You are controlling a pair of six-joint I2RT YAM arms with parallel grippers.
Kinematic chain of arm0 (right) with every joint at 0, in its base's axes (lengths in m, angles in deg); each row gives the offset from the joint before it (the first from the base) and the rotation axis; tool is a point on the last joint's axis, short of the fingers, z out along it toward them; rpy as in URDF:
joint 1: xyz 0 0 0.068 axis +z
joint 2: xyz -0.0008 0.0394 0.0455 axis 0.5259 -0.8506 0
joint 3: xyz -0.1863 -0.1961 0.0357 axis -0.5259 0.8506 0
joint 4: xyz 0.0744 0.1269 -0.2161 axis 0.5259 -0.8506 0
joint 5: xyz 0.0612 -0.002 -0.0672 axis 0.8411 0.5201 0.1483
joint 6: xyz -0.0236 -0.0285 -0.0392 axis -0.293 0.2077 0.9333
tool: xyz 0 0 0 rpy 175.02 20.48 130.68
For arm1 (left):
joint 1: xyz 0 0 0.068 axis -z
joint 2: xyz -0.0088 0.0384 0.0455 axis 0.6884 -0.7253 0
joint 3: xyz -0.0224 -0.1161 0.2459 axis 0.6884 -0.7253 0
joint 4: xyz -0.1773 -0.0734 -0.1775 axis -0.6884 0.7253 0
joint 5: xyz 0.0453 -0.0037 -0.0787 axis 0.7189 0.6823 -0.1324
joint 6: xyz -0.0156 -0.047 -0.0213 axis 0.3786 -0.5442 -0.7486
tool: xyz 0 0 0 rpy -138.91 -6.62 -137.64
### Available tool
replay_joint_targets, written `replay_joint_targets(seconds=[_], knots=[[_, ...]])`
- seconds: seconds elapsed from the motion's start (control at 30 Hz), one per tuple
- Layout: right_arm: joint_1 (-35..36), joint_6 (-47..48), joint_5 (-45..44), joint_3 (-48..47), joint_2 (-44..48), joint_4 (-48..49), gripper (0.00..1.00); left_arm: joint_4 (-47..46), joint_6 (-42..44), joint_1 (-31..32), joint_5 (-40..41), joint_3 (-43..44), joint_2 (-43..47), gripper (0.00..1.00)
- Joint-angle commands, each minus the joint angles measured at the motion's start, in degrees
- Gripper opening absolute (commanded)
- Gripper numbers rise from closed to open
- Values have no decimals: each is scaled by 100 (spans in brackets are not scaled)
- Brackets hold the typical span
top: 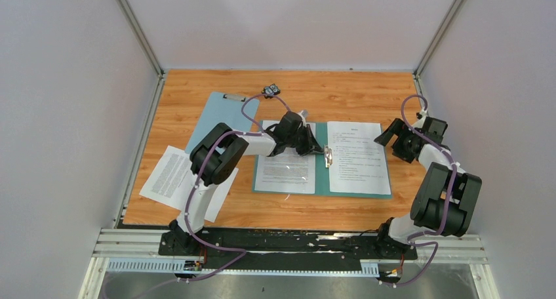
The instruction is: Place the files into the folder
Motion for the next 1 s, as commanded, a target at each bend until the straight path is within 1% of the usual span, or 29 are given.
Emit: replay_joint_targets(seconds=[0.0, 0.1, 0.17, 0.2, 0.23, 0.27, 0.3, 0.47, 0.63, 0.7, 0.8, 0.97], knots=[[-84, -143, 340, 192, 81, 417, 93, -870, -539, -107, -339, -202, 407, 0], [-132, -199, 365, 250, 12, 491, 94, -1106, -699, -146, -408, -286, 484, 0], [-219, -273, 251, 296, 1, 516, 94, -987, -624, -163, -322, -267, 539, 0], [-301, -279, 224, 309, -7, 509, 94, -692, -457, -157, -263, -198, 561, 0], [-339, -280, 219, 311, -8, 502, 94, -382, -273, -152, -192, -82, 572, 2], [-360, -290, 153, 296, -21, 457, 94, -66, -88, -129, -108, 42, 574, 10], [-361, -317, 51, 267, -41, 403, 93, 186, 65, -104, -16, 149, 566, 16], [-358, -193, 7, 96, -383, 218, 89, 571, 351, 98, 227, 408, 399, 32], [-286, -169, 161, 162, -574, 347, 84, 792, 459, 207, 234, 687, 133, 38], [-207, -137, 190, 158, -622, 323, 84, 969, 593, 225, 344, 745, 125, 41], [-72, -176, 462, 187, -690, 429, 84, 1281, 795, 222, 551, 789, 183, 45], [120, -231, 708, 284, -798, 613, 83, 1601, 974, 222, 785, 843, 215, 47]])
